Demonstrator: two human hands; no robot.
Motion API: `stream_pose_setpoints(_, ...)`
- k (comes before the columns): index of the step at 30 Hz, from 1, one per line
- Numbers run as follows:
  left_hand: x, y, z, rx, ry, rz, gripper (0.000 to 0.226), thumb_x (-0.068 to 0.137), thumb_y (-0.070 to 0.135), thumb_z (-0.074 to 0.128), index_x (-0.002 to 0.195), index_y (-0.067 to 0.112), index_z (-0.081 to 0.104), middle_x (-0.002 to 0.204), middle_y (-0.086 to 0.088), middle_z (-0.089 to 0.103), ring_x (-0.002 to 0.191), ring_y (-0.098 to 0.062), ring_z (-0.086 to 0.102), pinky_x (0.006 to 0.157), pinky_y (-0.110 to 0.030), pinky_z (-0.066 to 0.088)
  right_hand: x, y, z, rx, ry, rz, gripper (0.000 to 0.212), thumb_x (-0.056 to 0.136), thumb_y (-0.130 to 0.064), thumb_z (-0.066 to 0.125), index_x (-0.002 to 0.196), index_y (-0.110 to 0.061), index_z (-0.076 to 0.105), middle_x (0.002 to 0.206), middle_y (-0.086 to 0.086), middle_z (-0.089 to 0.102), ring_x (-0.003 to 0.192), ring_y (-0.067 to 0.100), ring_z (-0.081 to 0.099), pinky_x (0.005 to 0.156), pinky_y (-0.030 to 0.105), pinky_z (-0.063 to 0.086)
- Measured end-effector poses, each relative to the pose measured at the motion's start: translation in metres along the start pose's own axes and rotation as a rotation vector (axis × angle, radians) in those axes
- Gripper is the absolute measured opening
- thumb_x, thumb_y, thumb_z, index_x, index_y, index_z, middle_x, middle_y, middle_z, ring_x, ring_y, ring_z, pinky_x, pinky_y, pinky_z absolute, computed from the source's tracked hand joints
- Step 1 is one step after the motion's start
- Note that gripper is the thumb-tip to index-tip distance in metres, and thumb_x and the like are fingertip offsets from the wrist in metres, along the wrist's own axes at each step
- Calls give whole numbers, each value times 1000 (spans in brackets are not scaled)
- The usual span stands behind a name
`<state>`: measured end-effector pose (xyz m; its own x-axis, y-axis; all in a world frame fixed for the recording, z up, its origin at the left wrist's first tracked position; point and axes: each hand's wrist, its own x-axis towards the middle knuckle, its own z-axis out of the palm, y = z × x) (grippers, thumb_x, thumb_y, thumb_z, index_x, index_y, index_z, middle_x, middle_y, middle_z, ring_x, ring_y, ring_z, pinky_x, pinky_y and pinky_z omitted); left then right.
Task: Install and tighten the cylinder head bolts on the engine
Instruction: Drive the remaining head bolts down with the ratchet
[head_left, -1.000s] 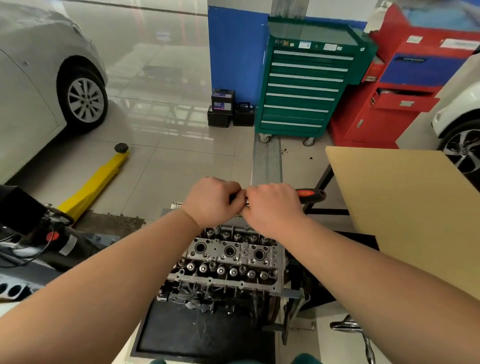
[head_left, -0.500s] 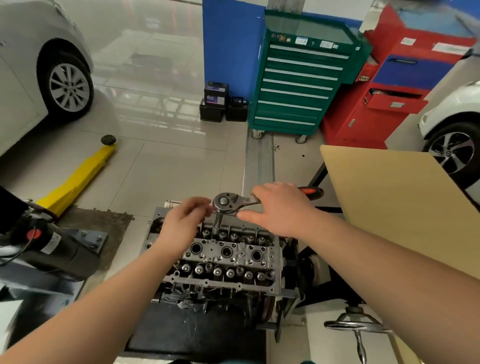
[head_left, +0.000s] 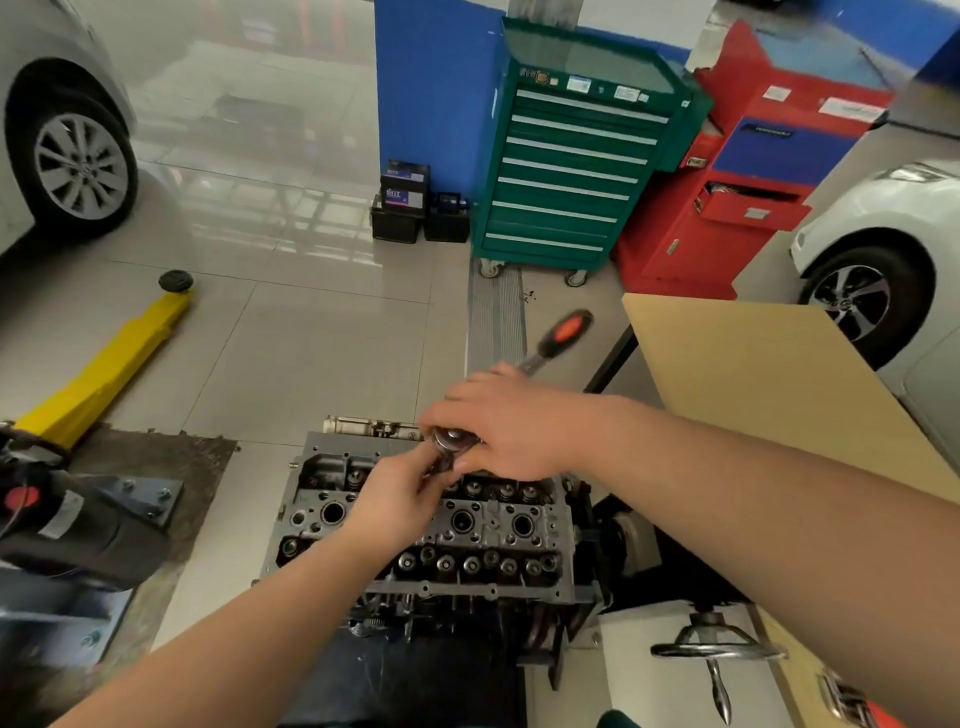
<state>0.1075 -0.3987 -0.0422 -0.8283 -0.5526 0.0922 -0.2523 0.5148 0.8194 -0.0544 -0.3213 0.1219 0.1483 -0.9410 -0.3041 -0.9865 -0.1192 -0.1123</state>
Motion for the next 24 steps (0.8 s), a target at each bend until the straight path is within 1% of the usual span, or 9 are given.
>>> stream_pose_setpoints(3, -1, -3, -3, -38, 8, 1, 22, 100, 20, 68, 112, 37, 61, 90, 9, 74, 81, -15, 69, 70, -38, 57, 8, -3, -5, -181, 32, -101, 49, 97, -55, 57, 141, -37, 45, 118, -9, 59, 114, 18, 53, 105, 43, 32)
stream_pose_setpoints(6, -1, -5, -2, -38, -21, 10, 15, 102, 22, 65, 112, 32, 61, 88, 10, 72, 76, -10, 65, 65, -33, 52, 1, -7, 3, -310, 114, -91, 51, 98, -61, 50, 134, -25, 47, 111, -2, 60, 101, 23, 58, 90, 42, 38)
stream_pose_setpoints(11, 0, -1, -6, -76, -81, -5, 11, 105, 28, 60, 105, 18, 65, 84, 4, 69, 74, -19, 62, 67, -41, 51, -1, -16, 8, -314, 122, -5, 46, 97, -60, 51, 121, -21, 51, 102, 1, 58, 94, 26, 57, 89, 44, 41)
stream_pose_setpoints(13, 2, 1, -9, -99, -112, 0, 9, 104, 29, 60, 96, 32, 62, 81, 13, 67, 73, -7, 60, 63, -27, 47, 2, -18, 10, -276, 133, 46, 45, 94, -62, 51, 116, -23, 54, 101, -2, 59, 95, 23, 57, 90, 44, 41)
stream_pose_setpoints(15, 2, 3, -11, -95, -185, 2, 19, 104, 26, 60, 108, 44, 62, 92, 24, 66, 83, 5, 59, 70, -10, 41, 4, -16, 9, -223, 140, 107, 36, 90, -62, 55, 101, -27, 56, 92, -9, 58, 92, 20, 59, 89, 42, 41)
stream_pose_setpoints(16, 3, 2, -11, -71, -226, -6, 28, 103, 21, 61, 122, 41, 63, 104, 23, 66, 91, 5, 59, 77, -10, 41, 6, -14, 8, -198, 136, 132, 31, 89, -59, 57, 94, -29, 55, 86, -12, 56, 90, 19, 59, 87, 41, 40)
stream_pose_setpoints(18, 6, 1, -13, 3, -270, -13, 44, 101, 10, 61, 141, 29, 58, 120, 9, 70, 106, -8, 62, 88, -24, 47, 11, -11, 5, -153, 98, 151, 27, 87, -56, 60, 85, -30, 54, 78, -14, 54, 83, 18, 59, 85, 39, 39)
stream_pose_setpoints(21, 13, 4, -21, 52, -302, -29, 36, 101, 8, 61, 133, 24, 61, 116, 2, 73, 107, -21, 68, 92, -38, 55, 18, -7, -1, -93, 61, 152, 27, 86, -53, 62, 77, -30, 49, 73, -12, 57, 74, 15, 56, 89, 41, 42)
stream_pose_setpoints(24, 26, 9, -44, -97, -282, -41, 33, 102, 16, 64, 130, 34, 63, 108, 12, 75, 100, -10, 72, 90, -32, 59, 23, -1, -28, -17, 136, 211, 29, 83, -56, 62, 77, -31, 50, 72, -13, 57, 70, 13, 54, 87, 41, 45)
